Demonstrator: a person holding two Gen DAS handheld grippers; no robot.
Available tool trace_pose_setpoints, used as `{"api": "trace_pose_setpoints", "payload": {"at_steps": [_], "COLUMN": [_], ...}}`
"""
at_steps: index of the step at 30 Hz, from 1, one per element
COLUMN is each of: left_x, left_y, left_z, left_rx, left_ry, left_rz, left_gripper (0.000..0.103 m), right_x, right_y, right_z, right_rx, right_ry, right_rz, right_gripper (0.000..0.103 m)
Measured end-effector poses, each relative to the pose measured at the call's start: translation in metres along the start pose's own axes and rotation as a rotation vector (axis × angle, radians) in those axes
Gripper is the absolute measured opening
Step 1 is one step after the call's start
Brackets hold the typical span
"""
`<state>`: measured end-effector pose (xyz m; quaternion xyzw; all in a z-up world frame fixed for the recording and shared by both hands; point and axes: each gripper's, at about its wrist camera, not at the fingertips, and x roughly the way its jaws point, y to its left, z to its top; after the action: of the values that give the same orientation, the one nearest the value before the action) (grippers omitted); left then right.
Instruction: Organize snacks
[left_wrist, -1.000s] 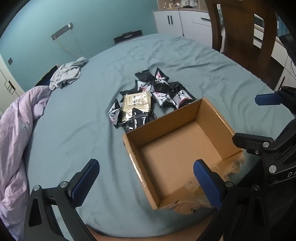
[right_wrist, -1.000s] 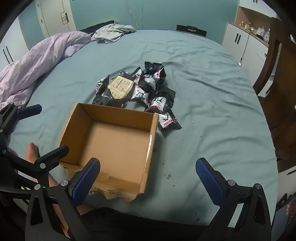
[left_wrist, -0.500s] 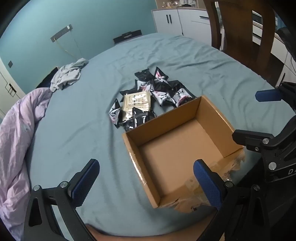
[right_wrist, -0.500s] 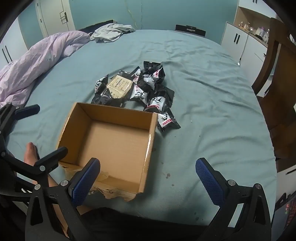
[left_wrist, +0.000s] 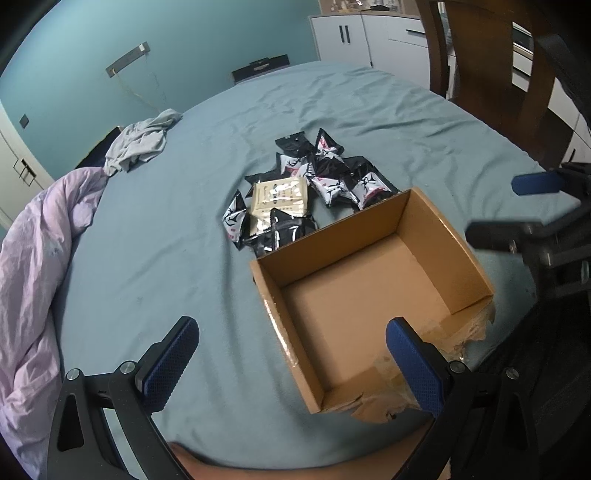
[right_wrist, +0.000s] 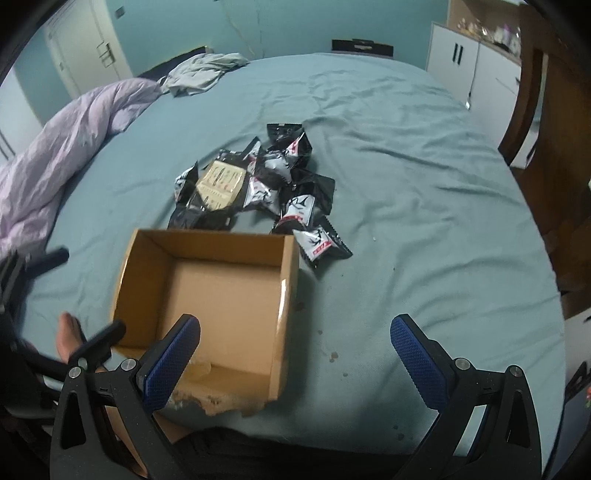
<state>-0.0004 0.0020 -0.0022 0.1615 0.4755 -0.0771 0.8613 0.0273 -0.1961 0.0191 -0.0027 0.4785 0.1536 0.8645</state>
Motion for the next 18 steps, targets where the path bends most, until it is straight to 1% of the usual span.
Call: {"api": "trace_pose_setpoints", "payload": {"at_steps": [3, 5, 8, 11, 16, 18], "left_x": [0.0, 0.0, 0.0, 0.001, 0.005, 0.006], "left_y": [0.0, 0.0, 0.0, 0.002, 0.004, 0.006], "left_z": [0.001, 0.0, 0.001, 0.003, 0.004, 0.004], "left_rx": [0.0, -0.002, -0.001, -0.007, -0.024, -0.027], "left_ry": [0.002, 0.003, 0.001, 0.002, 0.011, 0.015], "left_rz": [-0.005, -0.014, -0.019, -0.028, -0.036, -0.036], "left_gripper": [0.103, 0.103, 0.103, 0.103, 0.103, 0.103], "right_x": [0.006, 0.014, 0.03, 0.049, 0.085, 0.101], "right_y": [-0.01, -0.015, -0.02, -0.027, -0.047, -0.05], "right_z": [0.013, 0.024, 0.039, 0.05, 0.068, 0.075], "right_rx": [0.036, 0.041, 0.025, 0.037, 0.128, 0.138], "right_ry": [-0.002, -0.002, 0.011, 0.051, 0.134, 0.169], "right_rz": [0.017, 0.002, -0.046, -0.075, -0.029, -0.023], "right_gripper": [0.103, 0.103, 0.103, 0.103, 0.103, 0.103]}}
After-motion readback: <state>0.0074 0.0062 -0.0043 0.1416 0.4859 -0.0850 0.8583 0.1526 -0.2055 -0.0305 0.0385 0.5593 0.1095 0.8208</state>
